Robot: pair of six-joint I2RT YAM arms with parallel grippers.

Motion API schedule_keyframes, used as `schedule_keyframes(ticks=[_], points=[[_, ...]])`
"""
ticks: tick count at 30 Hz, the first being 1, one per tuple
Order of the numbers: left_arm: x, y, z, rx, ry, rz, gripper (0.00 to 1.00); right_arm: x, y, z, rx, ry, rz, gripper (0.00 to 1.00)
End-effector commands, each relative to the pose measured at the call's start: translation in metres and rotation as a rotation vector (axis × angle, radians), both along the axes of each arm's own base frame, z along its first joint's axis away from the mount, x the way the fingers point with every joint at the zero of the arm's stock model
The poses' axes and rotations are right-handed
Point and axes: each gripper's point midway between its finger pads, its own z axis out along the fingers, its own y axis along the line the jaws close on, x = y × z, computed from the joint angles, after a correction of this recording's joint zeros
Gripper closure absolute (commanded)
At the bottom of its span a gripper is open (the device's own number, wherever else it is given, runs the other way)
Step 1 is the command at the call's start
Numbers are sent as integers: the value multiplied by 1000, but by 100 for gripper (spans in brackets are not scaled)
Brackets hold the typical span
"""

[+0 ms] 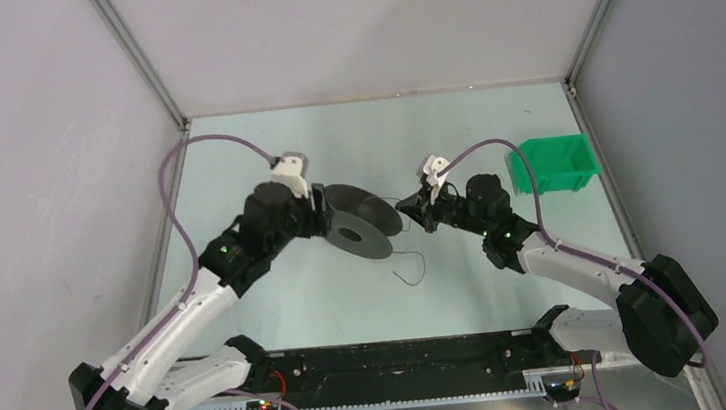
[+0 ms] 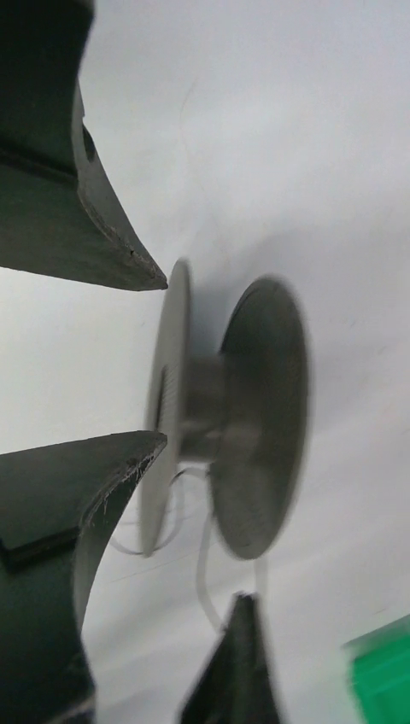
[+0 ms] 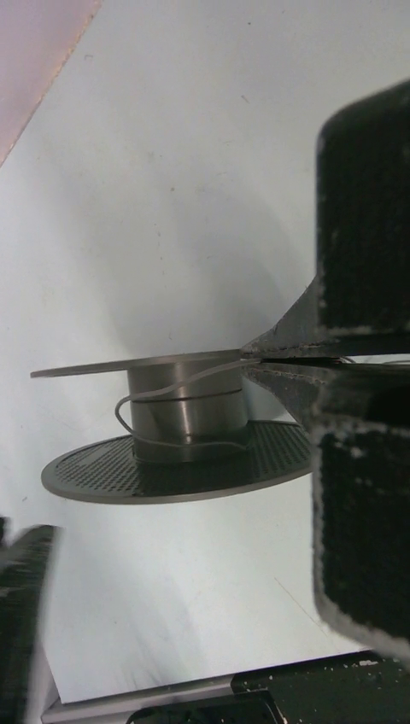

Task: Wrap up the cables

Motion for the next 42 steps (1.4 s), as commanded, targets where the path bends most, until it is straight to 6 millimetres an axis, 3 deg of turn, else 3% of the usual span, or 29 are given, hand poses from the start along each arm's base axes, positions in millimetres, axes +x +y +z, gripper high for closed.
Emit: schedule_keyframes(ticks=[1,4,9,13,17,22,26,29,35,42], points=[[36,32,40,-25,-61,168,35,8,-9,7,13,-13,-55,100],[53,47,41,2,-45,221,36,9,-10,10,25,-16,-60,100],[72,41,9,38,70,217,44,7,-7,14,46,-14,-47,100],[70,31,-23,60,179,181,53,5,-8,23,61,-27,-53,100],[55,24,-36,28,237,141,57,14,-27,44,91,-39,-161,100],[35,19,-31,-49,249,110,58,31,-82,71,139,12,-394,100],[23,12,-24,-102,249,80,58,31,-101,81,104,-10,-460,100],[17,4,-19,-152,253,49,57,24,-100,90,112,2,-446,100],[6,-16,-4,-269,252,-22,56,6,-79,109,195,26,-350,100],[-8,-33,-9,-298,283,-89,55,3,-71,115,224,47,-330,100]])
